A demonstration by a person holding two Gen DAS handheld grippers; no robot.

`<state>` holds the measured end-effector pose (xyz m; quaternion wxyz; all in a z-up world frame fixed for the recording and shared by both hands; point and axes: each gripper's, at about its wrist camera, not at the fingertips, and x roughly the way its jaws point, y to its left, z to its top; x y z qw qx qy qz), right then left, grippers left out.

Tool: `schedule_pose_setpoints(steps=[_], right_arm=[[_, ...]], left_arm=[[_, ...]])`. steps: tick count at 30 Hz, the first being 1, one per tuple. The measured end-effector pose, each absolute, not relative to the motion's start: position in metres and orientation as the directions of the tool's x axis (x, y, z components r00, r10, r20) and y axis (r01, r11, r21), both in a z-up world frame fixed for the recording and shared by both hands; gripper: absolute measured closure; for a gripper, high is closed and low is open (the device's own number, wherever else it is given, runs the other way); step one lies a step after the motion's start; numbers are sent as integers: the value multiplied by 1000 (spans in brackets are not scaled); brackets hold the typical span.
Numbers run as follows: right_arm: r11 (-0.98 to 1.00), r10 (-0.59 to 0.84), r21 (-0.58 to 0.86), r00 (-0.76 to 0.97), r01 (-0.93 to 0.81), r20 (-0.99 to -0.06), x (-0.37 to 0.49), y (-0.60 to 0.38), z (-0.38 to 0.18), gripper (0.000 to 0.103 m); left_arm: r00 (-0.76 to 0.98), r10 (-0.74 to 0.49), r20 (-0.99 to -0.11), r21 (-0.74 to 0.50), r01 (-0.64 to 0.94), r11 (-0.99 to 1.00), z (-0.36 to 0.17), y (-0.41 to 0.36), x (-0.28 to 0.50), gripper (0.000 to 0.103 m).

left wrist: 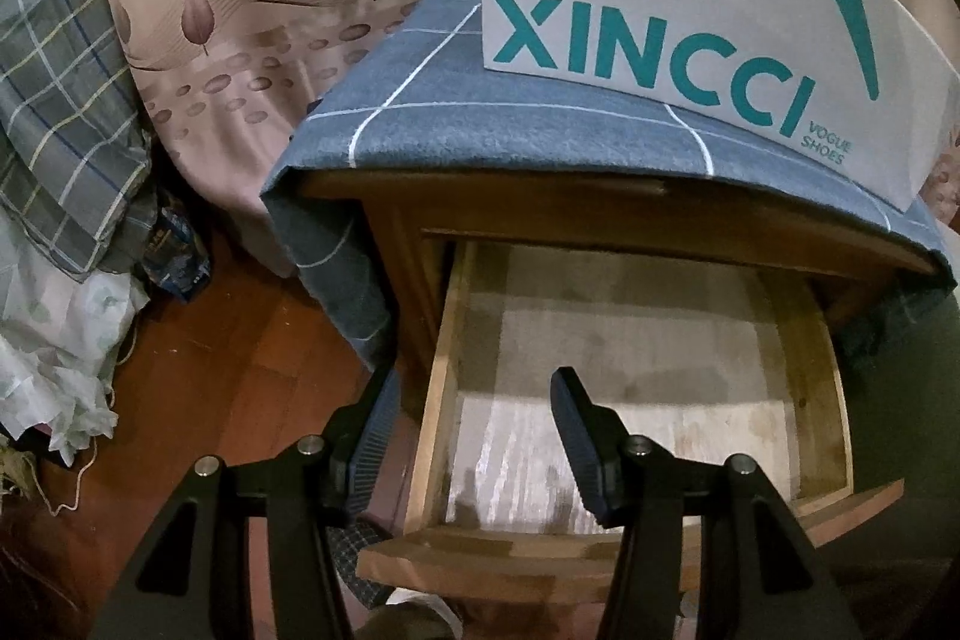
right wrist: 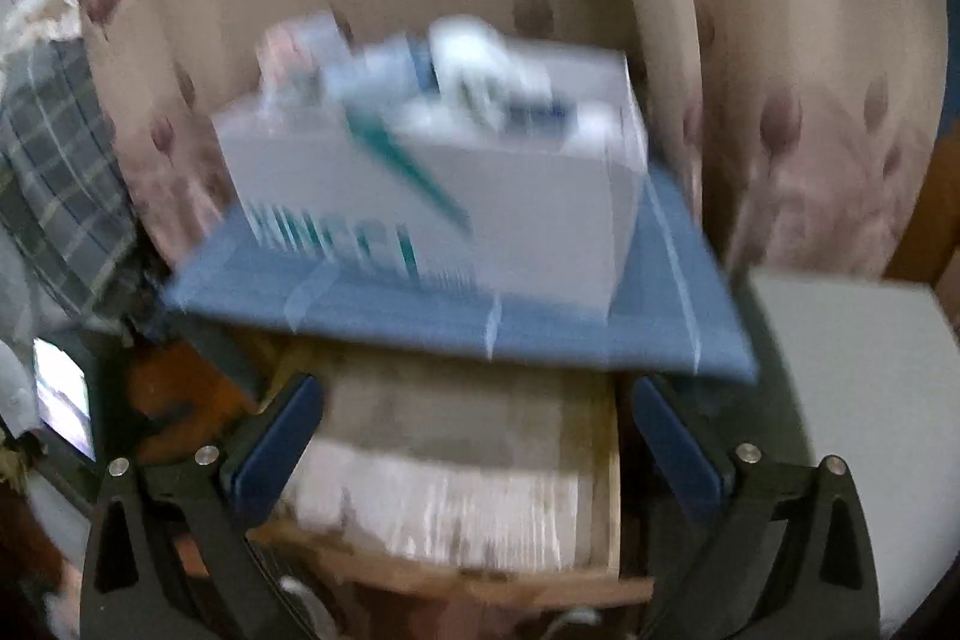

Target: Take underwear out of drawer

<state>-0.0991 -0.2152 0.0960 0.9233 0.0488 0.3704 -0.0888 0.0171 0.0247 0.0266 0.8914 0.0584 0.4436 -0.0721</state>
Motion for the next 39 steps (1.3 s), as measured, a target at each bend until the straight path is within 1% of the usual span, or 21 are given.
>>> schedule_pose_setpoints(steps=[4,7,12,15,21,28,35,39], right_arm=[[980,-133,1,655,201,-744,-96,-216,50,1],[983,-148,-41,649,178,-747,-96,-212,31,1],[987,-133,-41,636,158,-760,-97,-210,10,1],[988,-115,-22,635,152,-764,-96,-211,8,1],[990,-127,-55,639,130,-759,-99,-203,7,1],[990,-105,-25,623,136,-775,-99,-207,0,1],[990,-100,-16,601,143,-793,-97,-211,-7,1],[991,-89,-9,611,133,-787,-99,-209,-5,1]], left_arm=[[585,-68,-808,47,179,983,23,23,13,50],[582,-60,-811,53,175,983,22,23,12,50],[577,-45,-815,71,177,982,19,21,7,50],[567,-49,-823,64,178,982,17,20,5,50],[561,-51,-826,72,195,978,14,12,1,50],[563,-49,-825,78,199,977,13,9,1,50],[543,-59,-838,50,183,982,11,11,6,50],[545,-51,-837,60,183,981,10,10,6,50]])
